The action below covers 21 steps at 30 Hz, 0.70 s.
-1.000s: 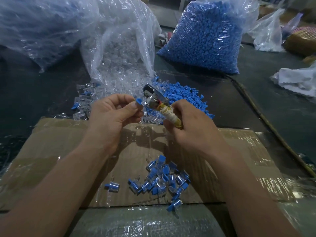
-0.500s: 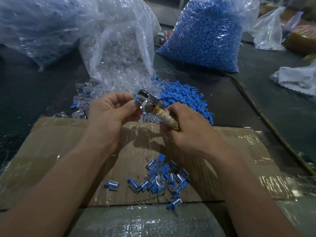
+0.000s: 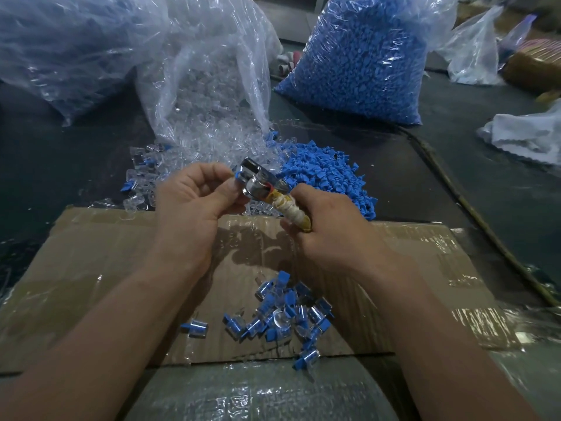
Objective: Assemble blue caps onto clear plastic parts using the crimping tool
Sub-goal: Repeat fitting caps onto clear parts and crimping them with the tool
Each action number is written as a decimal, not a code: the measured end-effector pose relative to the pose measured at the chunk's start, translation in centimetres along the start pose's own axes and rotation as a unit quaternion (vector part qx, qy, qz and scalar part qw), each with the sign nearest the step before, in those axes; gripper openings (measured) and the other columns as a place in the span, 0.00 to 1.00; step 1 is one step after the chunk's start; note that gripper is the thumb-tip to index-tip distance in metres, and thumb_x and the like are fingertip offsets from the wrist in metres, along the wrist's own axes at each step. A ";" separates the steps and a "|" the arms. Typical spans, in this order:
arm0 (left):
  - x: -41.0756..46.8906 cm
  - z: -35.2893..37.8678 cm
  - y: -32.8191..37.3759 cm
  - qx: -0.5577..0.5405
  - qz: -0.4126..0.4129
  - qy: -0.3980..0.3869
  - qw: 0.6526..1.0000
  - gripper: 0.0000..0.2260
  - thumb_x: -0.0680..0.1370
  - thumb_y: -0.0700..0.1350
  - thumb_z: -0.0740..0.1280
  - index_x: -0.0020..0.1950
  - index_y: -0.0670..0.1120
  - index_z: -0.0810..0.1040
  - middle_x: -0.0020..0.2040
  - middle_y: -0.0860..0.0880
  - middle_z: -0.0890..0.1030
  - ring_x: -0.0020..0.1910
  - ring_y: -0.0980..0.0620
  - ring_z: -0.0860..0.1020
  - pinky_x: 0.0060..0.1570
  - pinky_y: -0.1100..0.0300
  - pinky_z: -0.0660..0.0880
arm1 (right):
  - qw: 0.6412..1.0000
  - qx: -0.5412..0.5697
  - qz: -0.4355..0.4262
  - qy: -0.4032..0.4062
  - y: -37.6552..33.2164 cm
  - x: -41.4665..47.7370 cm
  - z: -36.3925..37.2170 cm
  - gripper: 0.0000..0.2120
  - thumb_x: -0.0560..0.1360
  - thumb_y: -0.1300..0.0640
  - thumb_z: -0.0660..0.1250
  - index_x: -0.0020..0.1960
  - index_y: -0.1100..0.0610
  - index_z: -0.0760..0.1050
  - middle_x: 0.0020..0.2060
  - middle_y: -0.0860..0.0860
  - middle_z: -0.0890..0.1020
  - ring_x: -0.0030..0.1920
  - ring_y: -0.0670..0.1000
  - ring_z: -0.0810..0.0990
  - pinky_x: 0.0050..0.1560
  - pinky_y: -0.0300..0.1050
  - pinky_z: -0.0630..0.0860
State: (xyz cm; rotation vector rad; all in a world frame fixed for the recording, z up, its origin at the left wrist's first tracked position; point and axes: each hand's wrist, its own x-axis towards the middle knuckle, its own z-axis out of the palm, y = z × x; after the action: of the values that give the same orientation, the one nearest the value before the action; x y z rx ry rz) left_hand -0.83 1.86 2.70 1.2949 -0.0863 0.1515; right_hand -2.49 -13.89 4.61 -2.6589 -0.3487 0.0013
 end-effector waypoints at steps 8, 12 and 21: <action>0.0 -0.1 0.4 0.007 -0.011 0.006 1.000 0.05 0.64 0.42 0.67 0.38 0.44 0.75 0.30 0.52 0.81 0.30 0.56 0.79 0.31 0.67 0.77 | 1.000 0.002 0.001 0.017 -0.2 -0.2 0.4 0.09 0.74 0.55 0.66 0.45 0.48 0.65 0.34 0.42 0.69 0.35 0.40 0.67 0.31 0.36 0.59; 0.0 -0.2 0.4 0.001 -0.022 0.009 1.000 0.04 0.65 0.40 0.67 0.39 0.44 0.75 0.30 0.52 0.81 0.31 0.56 0.79 0.32 0.67 0.76 | 1.000 0.013 -0.008 0.023 -0.1 0.0 0.2 0.08 0.74 0.55 0.66 0.49 0.49 0.67 0.38 0.44 0.70 0.38 0.44 0.68 0.35 0.35 0.62; 0.4 -0.8 0.9 0.013 -0.078 -0.058 0.995 0.04 0.63 0.40 0.68 0.36 0.46 0.81 0.30 0.50 0.82 0.29 0.56 0.78 0.29 0.66 0.75 | 0.997 0.011 0.043 0.065 2.2 0.4 -1.1 0.10 0.72 0.55 0.68 0.47 0.48 0.67 0.35 0.40 0.68 0.35 0.40 0.67 0.33 0.31 0.61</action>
State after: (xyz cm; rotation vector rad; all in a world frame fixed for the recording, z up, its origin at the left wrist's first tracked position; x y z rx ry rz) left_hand -0.59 2.92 3.43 1.3301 -0.0811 -0.0564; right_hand -1.52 -16.21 4.65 -2.6336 -0.1906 -0.1384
